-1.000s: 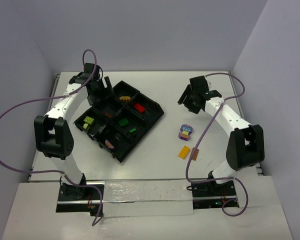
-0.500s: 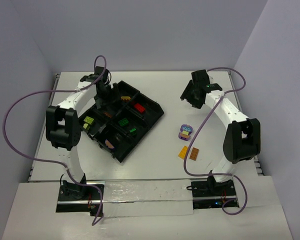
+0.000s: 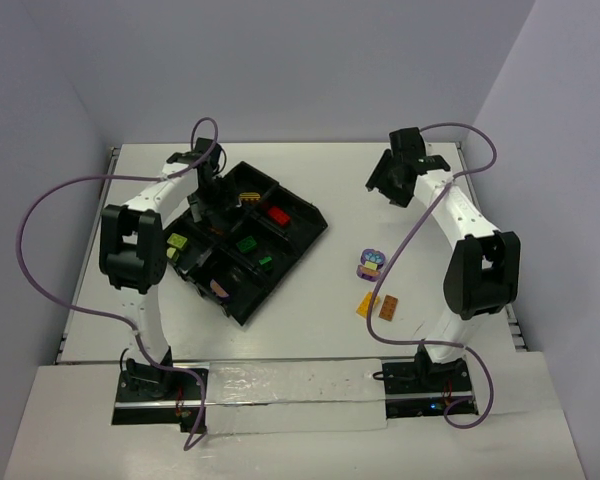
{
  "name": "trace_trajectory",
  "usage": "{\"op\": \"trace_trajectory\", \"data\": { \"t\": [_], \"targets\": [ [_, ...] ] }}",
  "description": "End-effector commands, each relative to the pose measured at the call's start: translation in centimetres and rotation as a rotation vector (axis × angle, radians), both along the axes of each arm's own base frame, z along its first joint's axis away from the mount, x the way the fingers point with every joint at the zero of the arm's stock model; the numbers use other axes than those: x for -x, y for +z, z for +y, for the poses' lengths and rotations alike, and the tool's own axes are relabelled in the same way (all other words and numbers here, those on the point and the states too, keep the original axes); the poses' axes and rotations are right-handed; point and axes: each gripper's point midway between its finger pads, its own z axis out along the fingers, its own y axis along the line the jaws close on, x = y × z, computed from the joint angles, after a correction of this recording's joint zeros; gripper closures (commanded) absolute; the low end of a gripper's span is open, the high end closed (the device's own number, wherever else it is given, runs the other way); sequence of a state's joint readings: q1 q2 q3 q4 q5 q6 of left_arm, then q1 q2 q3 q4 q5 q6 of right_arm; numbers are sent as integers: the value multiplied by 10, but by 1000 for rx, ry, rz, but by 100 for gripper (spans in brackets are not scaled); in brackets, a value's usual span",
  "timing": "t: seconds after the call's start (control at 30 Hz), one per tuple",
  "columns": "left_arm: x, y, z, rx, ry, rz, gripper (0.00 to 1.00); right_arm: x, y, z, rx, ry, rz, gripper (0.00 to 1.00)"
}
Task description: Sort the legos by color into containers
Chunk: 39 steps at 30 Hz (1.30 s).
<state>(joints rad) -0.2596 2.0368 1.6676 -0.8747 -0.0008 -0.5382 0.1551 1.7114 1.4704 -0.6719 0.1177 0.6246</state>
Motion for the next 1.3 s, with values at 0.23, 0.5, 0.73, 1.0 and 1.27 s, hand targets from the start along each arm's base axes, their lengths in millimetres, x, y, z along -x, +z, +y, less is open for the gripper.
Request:
{"op": "trace_trajectory", "data": {
  "t": [0.23, 0.5, 0.73, 1.0, 1.27],
  "targets": [
    [-49, 77, -5, 17, 6, -208, 14, -10, -5, 1, -27, 32, 17, 30],
    [-47, 124, 12, -43, 9, -337, 14, 2, -33, 8, -56, 17, 68, 27],
    [-44, 155, 19, -53, 10, -433, 14, 42, -63, 8, -75, -26, 118, 25],
    [-32, 181, 14, 0, -9, -503, 13, 92, -73, 8, -67, -10, 165, 22],
    [-22, 172, 11, 25, -35, -491, 13, 111, -68, 35, 35, 85, 181, 21]
  ]
}}
